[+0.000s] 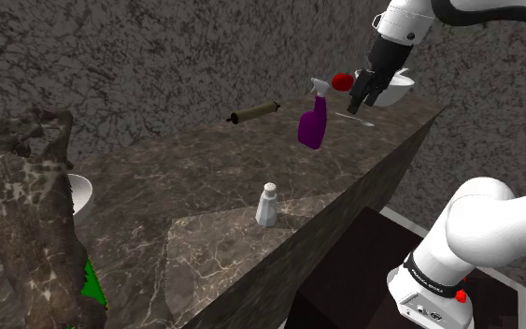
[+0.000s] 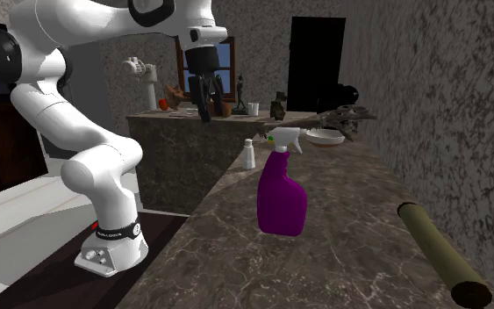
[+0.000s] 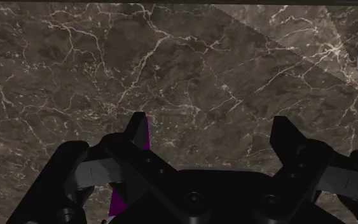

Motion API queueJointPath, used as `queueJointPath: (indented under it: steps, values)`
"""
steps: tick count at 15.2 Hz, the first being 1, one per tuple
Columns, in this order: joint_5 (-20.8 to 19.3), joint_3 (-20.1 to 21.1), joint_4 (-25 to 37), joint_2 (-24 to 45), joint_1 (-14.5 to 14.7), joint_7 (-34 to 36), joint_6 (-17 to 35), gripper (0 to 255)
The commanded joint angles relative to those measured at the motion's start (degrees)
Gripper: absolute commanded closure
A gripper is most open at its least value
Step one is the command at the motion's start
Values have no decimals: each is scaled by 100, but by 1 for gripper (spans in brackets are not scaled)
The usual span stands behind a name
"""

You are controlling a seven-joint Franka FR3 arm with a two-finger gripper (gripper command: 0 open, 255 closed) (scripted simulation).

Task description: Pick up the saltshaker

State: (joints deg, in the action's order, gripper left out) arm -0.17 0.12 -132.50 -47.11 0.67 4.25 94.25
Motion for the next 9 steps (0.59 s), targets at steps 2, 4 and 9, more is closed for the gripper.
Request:
queueJointPath:
  steps: [2, 4, 9]
  values:
    - [82, 95, -115, -22, 44, 100, 116, 0]
    - [246, 291, -326, -47, 135, 298, 355, 0]
    - [657, 808, -746, 16, 379, 786, 996, 0]
